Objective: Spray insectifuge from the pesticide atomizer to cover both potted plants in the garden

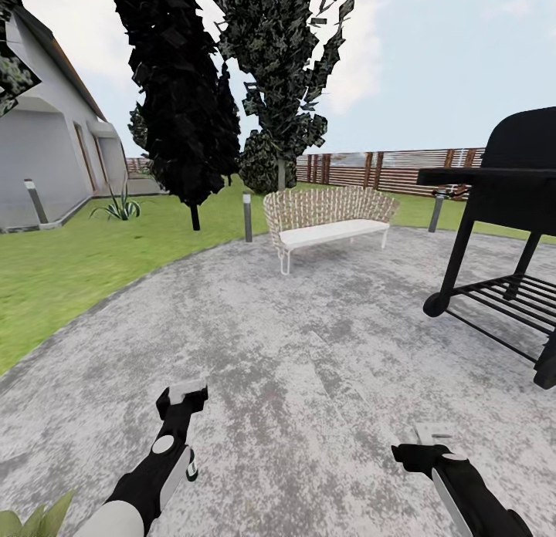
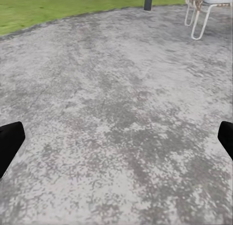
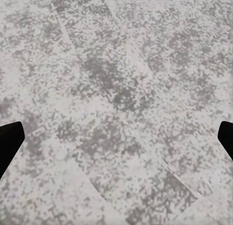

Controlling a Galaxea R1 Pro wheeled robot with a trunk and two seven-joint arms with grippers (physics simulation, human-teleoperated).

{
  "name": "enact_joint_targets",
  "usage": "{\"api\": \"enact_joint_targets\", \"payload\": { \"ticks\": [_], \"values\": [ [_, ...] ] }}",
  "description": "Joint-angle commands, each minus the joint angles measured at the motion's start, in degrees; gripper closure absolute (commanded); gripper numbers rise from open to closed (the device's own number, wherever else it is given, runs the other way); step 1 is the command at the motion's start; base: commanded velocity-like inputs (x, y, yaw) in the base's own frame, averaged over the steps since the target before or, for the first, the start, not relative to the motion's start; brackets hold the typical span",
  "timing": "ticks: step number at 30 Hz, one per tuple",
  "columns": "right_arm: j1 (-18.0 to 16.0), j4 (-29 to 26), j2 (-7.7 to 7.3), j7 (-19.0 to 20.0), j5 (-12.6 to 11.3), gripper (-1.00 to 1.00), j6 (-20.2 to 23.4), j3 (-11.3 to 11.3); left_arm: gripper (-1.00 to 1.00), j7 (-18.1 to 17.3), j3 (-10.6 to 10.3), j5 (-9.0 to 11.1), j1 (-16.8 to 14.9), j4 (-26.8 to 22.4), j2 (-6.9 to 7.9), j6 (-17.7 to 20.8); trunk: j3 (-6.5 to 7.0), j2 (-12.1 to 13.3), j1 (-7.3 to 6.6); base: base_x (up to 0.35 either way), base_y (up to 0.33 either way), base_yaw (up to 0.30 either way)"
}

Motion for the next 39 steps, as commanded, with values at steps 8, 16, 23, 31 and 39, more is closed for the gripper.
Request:
{"api": "enact_joint_targets", "payload": {
  "ticks": [8,16,23,31,39],
  "values": [
    [0.0,-0.1,0.0,0.1,-0.3,-1.0,0.3,-0.1,-1.0,8.9,0.0,-9.4,0.0,0.1,-0.08,-0.1,-0.06,0.0,-0.01,0.0,0.0,0.0],
    [0.0,0.0,0.0,0.1,-0.3,-1.0,0.3,-0.1,-1.0,10.5,0.0,-10.6,0.0,0.4,-0.1,-0.1,-1.63,-0.1,0.14,0.0,0.0,0.028],
    [0.0,0.0,0.0,0.1,-0.3,-1.0,0.3,-0.1,-1.0,10.3,-0.1,-10.6,0.0,0.5,-0.11,-0.1,-3.72,-0.2,0.32,0.0,0.0,0.098],
    [0.0,-0.1,0.0,0.1,-0.3,-1.0,0.3,-0.1,-1.0,10.2,-0.2,-10.6,0.0,0.6,-0.34,-0.2,-4.69,-0.2,0.4,0.0,0.0,0.046],
    [0.0,0.0,0.0,0.1,-0.3,-1.0,0.3,-0.1,-1.0,8.2,-2.3,-10.5,0.0,0.6,-0.44,-0.2,-6.38,-0.3,0.55,0.0,0.0,0.065]
  ]
}}
